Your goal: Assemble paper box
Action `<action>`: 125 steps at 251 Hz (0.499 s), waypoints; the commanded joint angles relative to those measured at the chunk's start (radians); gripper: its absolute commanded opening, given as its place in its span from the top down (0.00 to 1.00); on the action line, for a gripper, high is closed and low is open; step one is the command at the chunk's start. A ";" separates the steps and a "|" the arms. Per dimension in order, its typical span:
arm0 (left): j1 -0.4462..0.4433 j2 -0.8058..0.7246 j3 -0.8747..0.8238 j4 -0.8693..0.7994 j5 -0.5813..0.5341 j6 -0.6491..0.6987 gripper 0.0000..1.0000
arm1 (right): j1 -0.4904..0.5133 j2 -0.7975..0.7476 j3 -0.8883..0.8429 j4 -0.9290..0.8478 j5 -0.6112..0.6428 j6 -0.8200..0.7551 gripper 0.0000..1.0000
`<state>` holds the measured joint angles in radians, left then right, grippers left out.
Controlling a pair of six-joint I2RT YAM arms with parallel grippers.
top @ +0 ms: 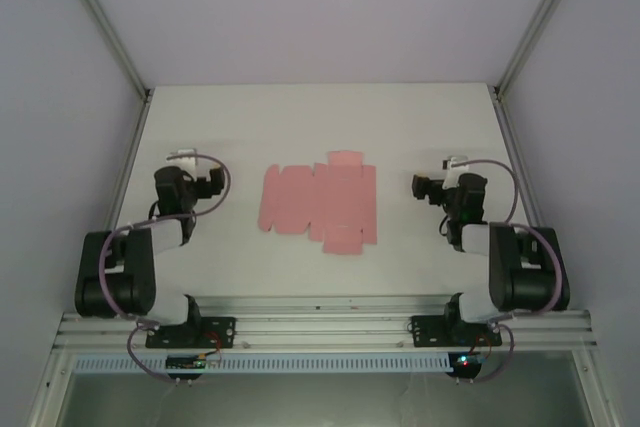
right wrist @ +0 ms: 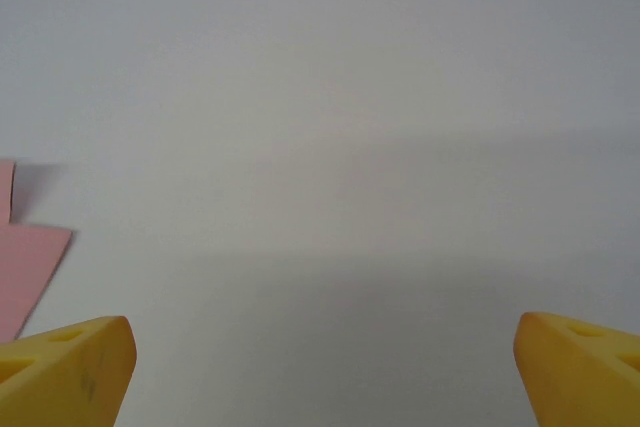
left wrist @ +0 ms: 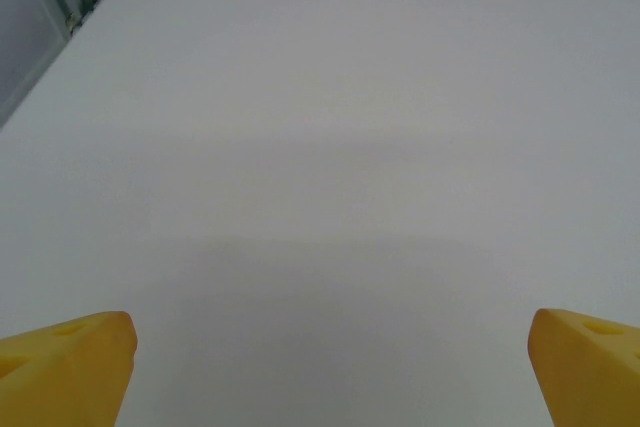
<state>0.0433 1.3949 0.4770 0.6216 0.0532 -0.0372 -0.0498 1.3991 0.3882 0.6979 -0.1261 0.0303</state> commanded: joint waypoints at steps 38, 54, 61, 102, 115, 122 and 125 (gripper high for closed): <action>-0.069 -0.028 0.264 -0.557 0.204 -0.224 0.00 | 0.147 -0.153 0.385 -0.780 0.113 0.112 0.16; -0.122 0.008 0.306 -0.615 0.230 -0.263 0.00 | 0.233 -0.114 0.473 -0.926 0.170 0.173 0.22; -0.142 0.029 0.328 -0.646 0.246 -0.279 0.00 | 0.266 -0.092 0.506 -0.979 0.176 0.206 0.25; -0.197 0.136 0.387 -0.701 0.395 -0.389 0.00 | 0.434 0.071 0.634 -1.079 0.082 0.317 0.43; -0.199 0.160 0.390 -0.708 0.418 -0.425 0.01 | 0.475 0.130 0.670 -1.089 0.068 0.316 0.46; -0.198 0.172 0.393 -0.715 0.427 -0.435 0.00 | 0.492 0.164 0.693 -1.098 0.073 0.315 0.47; -0.198 0.178 0.395 -0.720 0.427 -0.437 0.00 | 0.498 0.178 0.701 -1.104 0.077 0.316 0.48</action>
<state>-0.1585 1.5272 0.8398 0.0120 0.3660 -0.3653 0.3805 1.4574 1.0183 -0.2192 -0.0284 0.2733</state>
